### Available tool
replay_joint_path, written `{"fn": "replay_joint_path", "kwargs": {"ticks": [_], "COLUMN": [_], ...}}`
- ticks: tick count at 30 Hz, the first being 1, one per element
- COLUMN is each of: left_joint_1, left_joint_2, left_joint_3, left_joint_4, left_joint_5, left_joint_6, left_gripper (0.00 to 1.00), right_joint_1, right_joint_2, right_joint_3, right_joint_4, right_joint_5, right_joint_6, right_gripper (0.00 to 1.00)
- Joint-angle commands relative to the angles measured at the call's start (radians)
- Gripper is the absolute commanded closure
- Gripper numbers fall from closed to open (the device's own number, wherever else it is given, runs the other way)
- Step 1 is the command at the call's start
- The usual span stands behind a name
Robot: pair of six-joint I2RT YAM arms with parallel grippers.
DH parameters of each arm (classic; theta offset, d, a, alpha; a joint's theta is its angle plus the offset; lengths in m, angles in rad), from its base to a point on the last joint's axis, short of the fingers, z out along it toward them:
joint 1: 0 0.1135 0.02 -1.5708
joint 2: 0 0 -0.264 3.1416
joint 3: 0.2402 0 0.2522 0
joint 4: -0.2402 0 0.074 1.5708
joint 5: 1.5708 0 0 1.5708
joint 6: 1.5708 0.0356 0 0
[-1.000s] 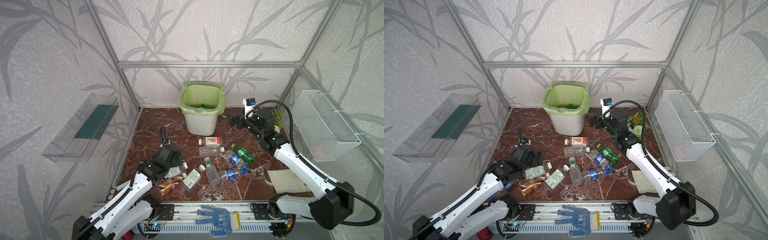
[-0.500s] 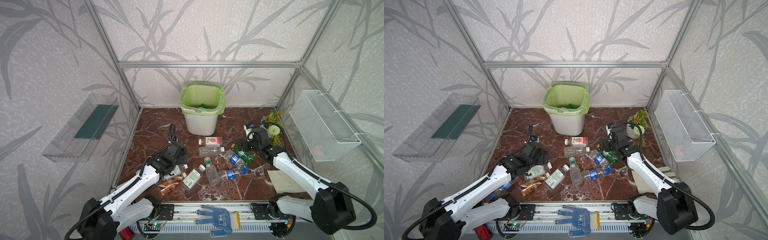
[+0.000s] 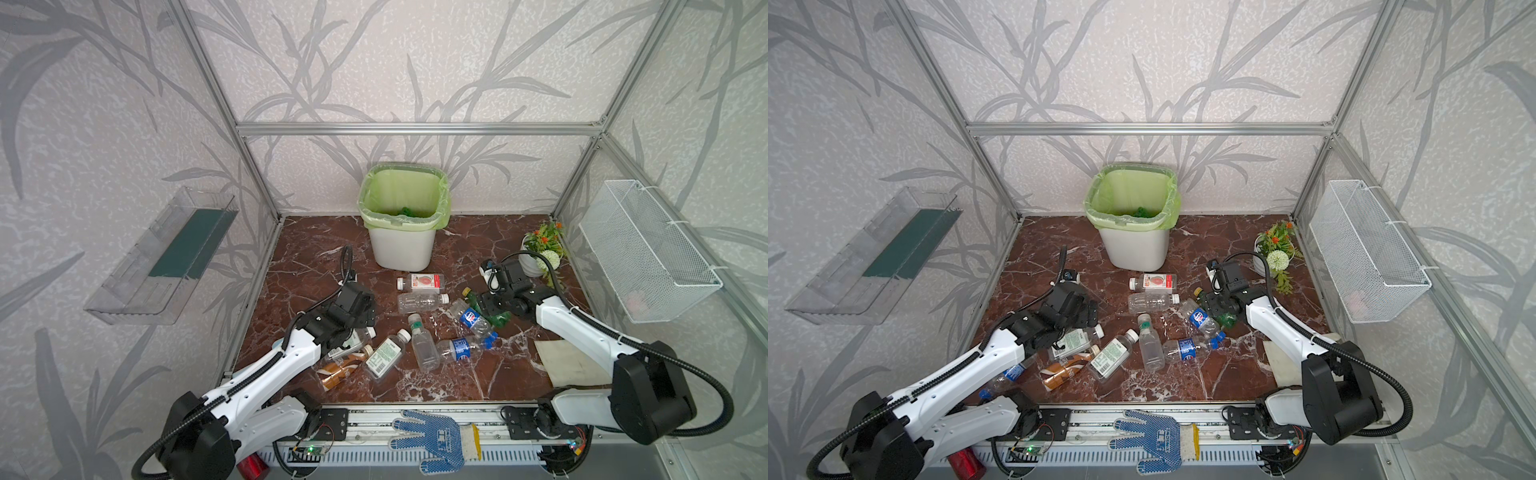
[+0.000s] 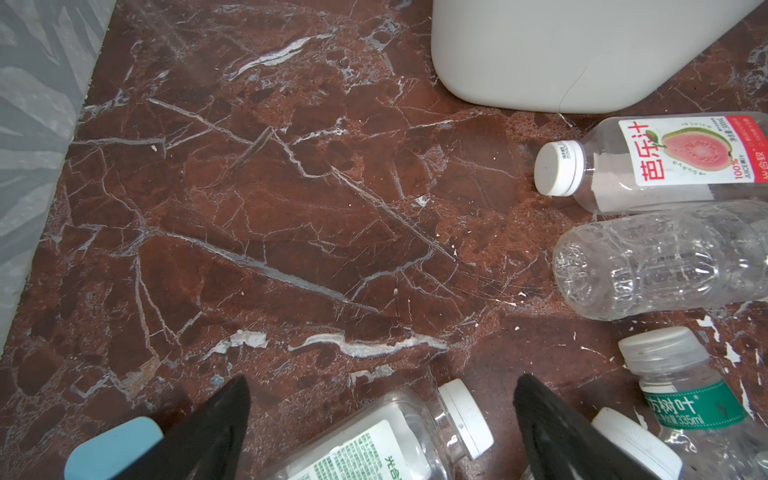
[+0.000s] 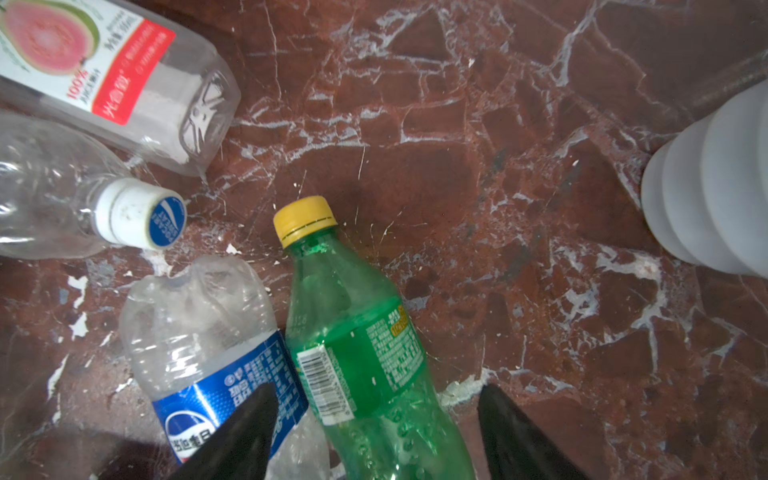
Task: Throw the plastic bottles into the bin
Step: 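Lower the right gripper to the yellow-capped green soda bottle, then grasp the yellow-capped green bottle with the right gripper and lift it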
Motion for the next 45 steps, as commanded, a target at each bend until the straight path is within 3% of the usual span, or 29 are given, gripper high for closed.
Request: {"fn": "replay_joint_path", "kwargs": {"ticks": [1,8,23,29,32,35,45], "left_joint_1": [0.0,0.0,0.003,0.004,0.005,0.004,0.015], "left_joint_2": [0.004,0.0,-0.039,-0.045,-0.045,-0.046,-0.041], "left_joint_3": [-0.009,-0.018,-0.044,-0.047,-0.049,-0.05,-0.069], "left_joint_4": [0.011,0.011,0.001,-0.003,-0.002,-0.002,0.01], "left_joint_5": [-0.029,-0.036,-0.064,-0.07,-0.072,-0.074,-0.091], "left_joint_6": [0.014,0.016,0.016,0.015,0.014,0.01,-0.011], "left_gripper": [0.01,0.01,0.01,0.01,0.01,0.01,0.01], "right_joint_1": [-0.003,-0.002,0.001,0.001,0.001,0.001,0.007], "right_joint_2": [0.03,0.14,0.306,0.372,0.383,0.352,-0.063], "right_joint_3": [0.046,0.127,0.217,0.246,0.266,0.276,0.422], "right_joint_4": [-0.064,-0.144,-0.192,-0.194,-0.203,-0.204,-0.119], "right_joint_5": [0.008,0.025,0.088,0.086,0.088,0.079,0.011], "right_joint_6": [-0.031,-0.039,-0.041,-0.045,-0.045,-0.046,-0.051], "right_gripper": [0.23,0.26,0.19,0.23,0.3,0.41,0.44]}}
